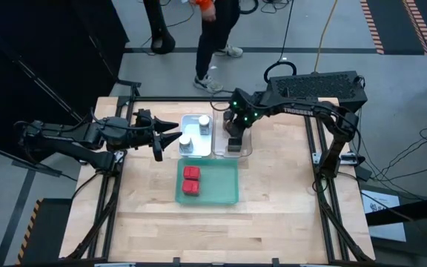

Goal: Sort spices by type
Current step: Put the black spice can into the transparent bin

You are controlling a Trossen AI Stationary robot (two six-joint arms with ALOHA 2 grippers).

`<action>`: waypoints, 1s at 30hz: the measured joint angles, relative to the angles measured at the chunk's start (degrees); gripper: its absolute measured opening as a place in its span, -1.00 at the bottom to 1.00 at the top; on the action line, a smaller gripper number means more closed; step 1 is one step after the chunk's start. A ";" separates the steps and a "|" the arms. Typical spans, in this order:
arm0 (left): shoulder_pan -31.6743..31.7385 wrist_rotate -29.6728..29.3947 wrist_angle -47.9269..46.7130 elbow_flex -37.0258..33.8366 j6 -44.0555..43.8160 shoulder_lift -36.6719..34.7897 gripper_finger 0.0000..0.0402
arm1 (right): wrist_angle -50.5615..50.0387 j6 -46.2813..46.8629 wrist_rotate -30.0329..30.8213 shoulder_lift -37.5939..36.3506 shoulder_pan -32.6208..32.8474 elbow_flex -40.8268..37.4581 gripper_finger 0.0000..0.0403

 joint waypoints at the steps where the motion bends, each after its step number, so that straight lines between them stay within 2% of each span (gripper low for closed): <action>1: 0.00 0.00 0.00 0.00 0.00 0.00 -0.03 | 0.06 0.23 1.61 0.00 -0.10 0.00 -1.00; 4: 0.00 0.00 0.00 0.00 0.07 0.00 -0.03 | 0.12 0.28 7.71 -0.02 0.11 0.00 -1.00; 17: -0.02 -1.56 0.00 0.00 0.31 0.00 -0.03 | 1.66 -0.59 12.56 1.55 3.21 0.00 -1.00; 26: -0.02 -1.57 -0.01 0.00 0.28 0.00 -0.03 | 2.21 -0.21 12.47 1.49 4.91 0.00 -1.00; 30: -0.02 -2.40 0.00 0.00 0.26 0.00 -0.03 | 1.40 -0.30 15.42 1.40 5.10 0.00 -1.00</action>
